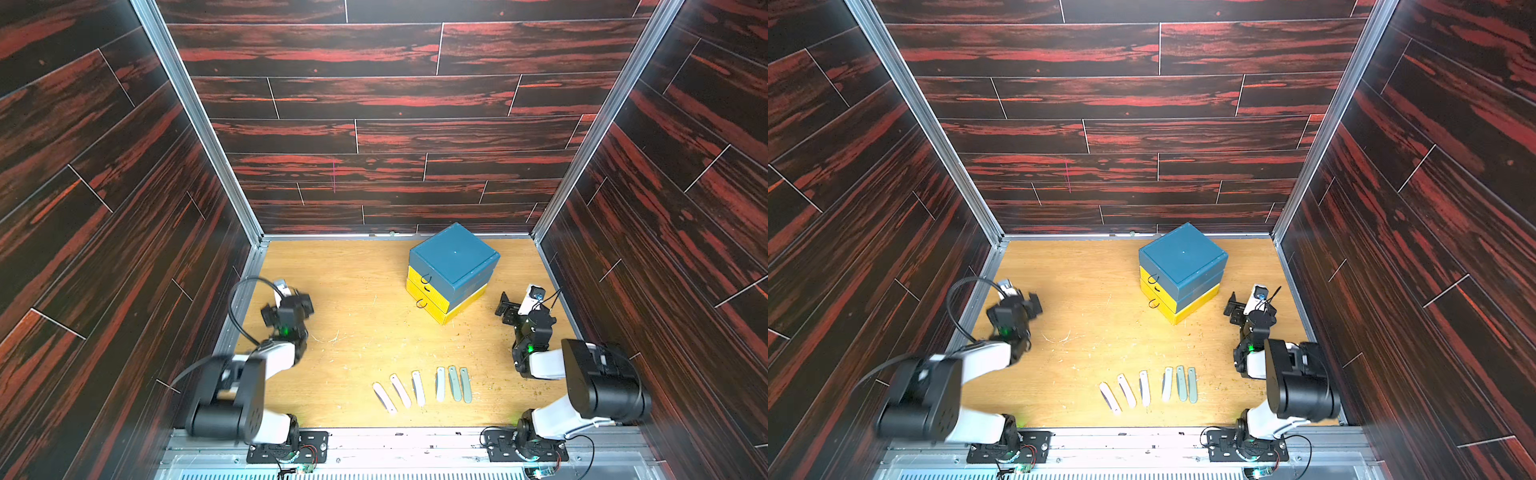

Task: Place the fruit knives into the drawer by color
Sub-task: Open the drawer in the storage box.

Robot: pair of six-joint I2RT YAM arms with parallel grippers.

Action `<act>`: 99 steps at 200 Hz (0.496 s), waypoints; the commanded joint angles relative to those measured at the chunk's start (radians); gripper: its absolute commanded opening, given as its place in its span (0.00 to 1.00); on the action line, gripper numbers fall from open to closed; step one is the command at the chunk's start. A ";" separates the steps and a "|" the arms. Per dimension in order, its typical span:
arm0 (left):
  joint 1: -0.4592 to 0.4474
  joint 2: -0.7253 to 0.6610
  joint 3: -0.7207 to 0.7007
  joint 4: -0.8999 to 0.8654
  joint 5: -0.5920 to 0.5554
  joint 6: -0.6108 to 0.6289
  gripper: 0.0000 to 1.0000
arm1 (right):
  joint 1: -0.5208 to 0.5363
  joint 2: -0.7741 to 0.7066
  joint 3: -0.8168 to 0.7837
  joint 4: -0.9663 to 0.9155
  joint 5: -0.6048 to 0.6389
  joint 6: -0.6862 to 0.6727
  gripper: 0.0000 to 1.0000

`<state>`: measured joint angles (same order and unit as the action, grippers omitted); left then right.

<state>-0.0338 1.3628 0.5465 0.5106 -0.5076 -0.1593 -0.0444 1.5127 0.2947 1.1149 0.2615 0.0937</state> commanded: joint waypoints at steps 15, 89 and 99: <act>0.004 -0.177 0.234 -0.591 -0.216 -0.368 1.00 | -0.002 -0.162 0.151 -0.449 0.216 0.094 0.98; -0.059 -0.084 0.354 -0.699 0.503 -0.620 1.00 | -0.002 -0.221 0.668 -1.354 0.026 0.274 0.98; -0.103 -0.088 0.345 -0.660 0.535 -0.635 1.00 | 0.001 -0.244 0.721 -1.406 0.013 0.264 0.98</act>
<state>-0.0608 1.2747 0.8764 -0.1062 -0.1787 -0.6853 -0.0467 1.3209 0.9157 -0.0032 0.3561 0.3347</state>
